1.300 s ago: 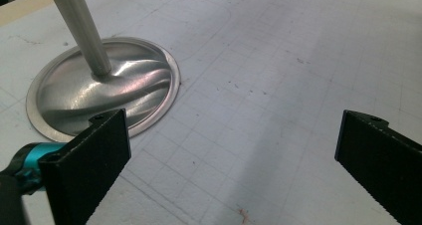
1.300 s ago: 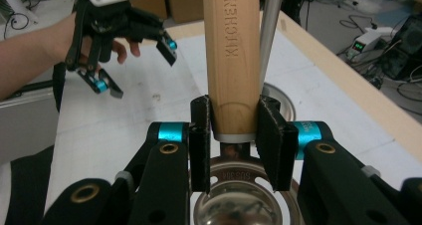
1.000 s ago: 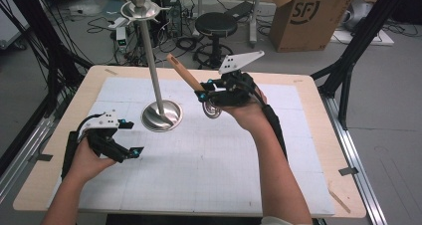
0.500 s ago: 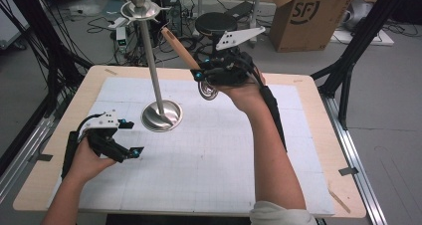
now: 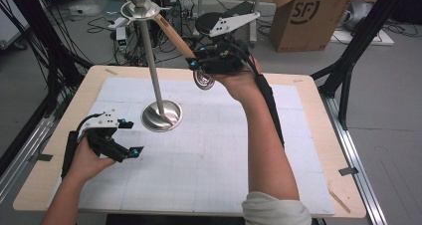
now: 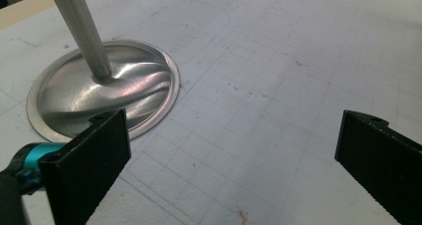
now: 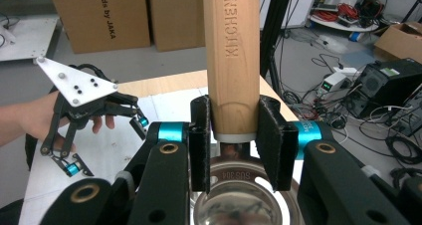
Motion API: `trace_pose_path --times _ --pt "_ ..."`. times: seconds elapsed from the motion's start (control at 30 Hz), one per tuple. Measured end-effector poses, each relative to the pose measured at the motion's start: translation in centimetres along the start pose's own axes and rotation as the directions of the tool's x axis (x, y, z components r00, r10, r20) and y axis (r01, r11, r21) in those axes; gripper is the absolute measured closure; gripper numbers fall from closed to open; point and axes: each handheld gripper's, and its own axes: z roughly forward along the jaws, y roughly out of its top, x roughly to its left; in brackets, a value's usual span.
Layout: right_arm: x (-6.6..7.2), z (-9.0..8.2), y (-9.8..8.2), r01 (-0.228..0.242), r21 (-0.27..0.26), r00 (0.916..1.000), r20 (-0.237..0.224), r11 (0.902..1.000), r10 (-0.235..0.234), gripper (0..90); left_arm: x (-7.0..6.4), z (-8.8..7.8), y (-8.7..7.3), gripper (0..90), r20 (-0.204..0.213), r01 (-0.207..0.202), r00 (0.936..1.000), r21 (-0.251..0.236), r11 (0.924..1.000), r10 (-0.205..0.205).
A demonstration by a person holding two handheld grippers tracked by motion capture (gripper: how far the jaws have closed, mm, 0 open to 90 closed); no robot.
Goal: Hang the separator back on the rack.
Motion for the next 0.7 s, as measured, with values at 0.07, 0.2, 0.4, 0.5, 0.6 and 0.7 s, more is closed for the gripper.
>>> trace_pose_path --times 0.07,0.2,0.4,0.5,0.6,0.7 --pt "-0.1 0.2 0.0 -0.006 0.006 1.0000 0.006 1.0000 0.006 68.8 0.0 -0.1 0.0 1.6 -0.001 -0.002 1.0000 0.000 1.0000 0.002" --pt "-0.4 0.4 -0.1 -0.023 0.008 0.9997 0.006 0.9997 0.023 68.7 0.0 -0.1 0.0 1.6 0.000 -0.002 1.0000 -0.003 1.0000 0.002" --pt "-0.8 0.9 -0.3 -0.032 -0.002 0.9995 0.000 0.9995 0.032 68.7 0.0 -0.1 0.0 1.6 0.001 0.002 1.0000 -0.003 1.0000 -0.002" --pt "-0.8 1.2 -0.2 -0.032 -0.005 0.9995 -0.003 0.9995 0.032 68.7 0.0 -0.1 0.0 1.6 0.001 0.004 1.0000 -0.003 1.0000 -0.004" --pt "-1.1 1.6 -0.3 -0.040 -0.008 0.9991 -0.012 0.9992 0.040 68.7 0.0 -0.1 0.0 1.6 0.001 0.001 1.0000 -0.003 1.0000 -0.001" --pt "-1.2 2.3 -0.5 -0.059 -0.002 0.9981 -0.018 0.9983 0.059 68.7 0.0 -0.1 0.0 1.6 0.002 0.002 1.0000 -0.003 1.0000 -0.002"
